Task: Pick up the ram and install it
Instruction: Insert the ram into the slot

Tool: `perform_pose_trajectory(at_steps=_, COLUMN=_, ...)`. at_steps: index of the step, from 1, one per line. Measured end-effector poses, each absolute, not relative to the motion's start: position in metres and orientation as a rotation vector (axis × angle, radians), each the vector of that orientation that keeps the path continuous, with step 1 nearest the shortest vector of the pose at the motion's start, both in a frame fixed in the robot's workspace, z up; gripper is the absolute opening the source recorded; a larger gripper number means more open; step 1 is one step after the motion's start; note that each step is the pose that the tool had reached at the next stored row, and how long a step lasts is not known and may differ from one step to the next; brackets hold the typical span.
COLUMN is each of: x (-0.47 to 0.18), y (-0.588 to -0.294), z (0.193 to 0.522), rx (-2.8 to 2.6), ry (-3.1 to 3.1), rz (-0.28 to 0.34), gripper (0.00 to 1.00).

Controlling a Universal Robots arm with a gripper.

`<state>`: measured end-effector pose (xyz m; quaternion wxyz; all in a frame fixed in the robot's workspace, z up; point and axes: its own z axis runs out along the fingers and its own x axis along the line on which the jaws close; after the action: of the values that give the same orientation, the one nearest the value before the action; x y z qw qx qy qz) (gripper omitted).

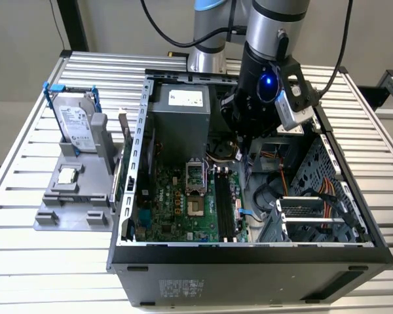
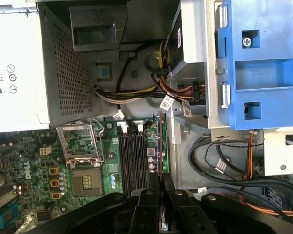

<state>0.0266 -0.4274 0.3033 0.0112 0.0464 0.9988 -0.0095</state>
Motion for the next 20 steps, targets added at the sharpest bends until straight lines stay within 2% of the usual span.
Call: perform_pose_trajectory(at_steps=20, x=0.0266, y=-0.4357, z=0.3006, rx=0.142, ry=3.116, rz=-0.029, gripper=0.0)
